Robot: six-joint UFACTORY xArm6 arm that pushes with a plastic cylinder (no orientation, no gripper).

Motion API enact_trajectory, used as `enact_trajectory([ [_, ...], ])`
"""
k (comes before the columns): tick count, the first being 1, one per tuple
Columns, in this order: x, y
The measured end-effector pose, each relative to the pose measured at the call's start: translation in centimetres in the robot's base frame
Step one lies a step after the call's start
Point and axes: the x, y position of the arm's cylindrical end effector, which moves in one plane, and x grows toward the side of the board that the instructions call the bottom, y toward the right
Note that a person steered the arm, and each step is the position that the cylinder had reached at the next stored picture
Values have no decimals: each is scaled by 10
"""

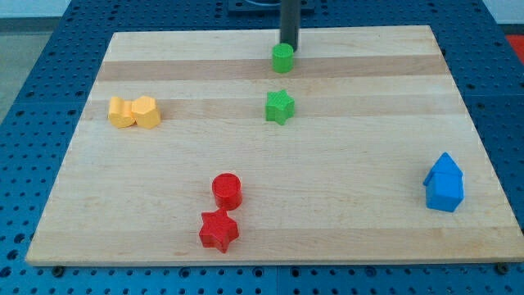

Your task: Move your arm to blue triangle

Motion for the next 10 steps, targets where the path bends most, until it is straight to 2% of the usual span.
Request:
enact_trajectory([
  [1,52,0],
  [2,68,-9],
  [6,78,9],
  [8,47,97],
  [9,64,165],
  [10,121,233],
])
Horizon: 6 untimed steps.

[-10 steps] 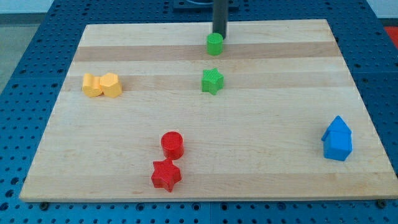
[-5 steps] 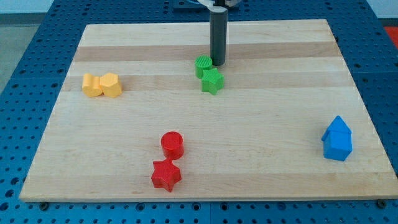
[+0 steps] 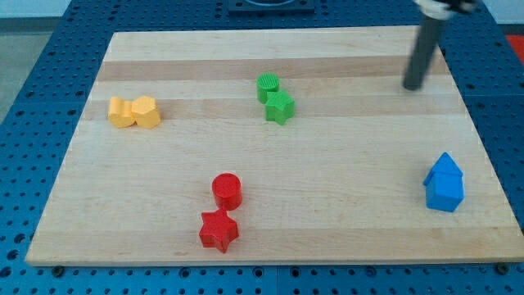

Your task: Move your arm to blue triangle

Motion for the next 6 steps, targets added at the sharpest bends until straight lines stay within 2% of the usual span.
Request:
enact_trajectory([
  [1,61,29],
  [3,109,34],
  [4,131,34],
  [6,132,38],
])
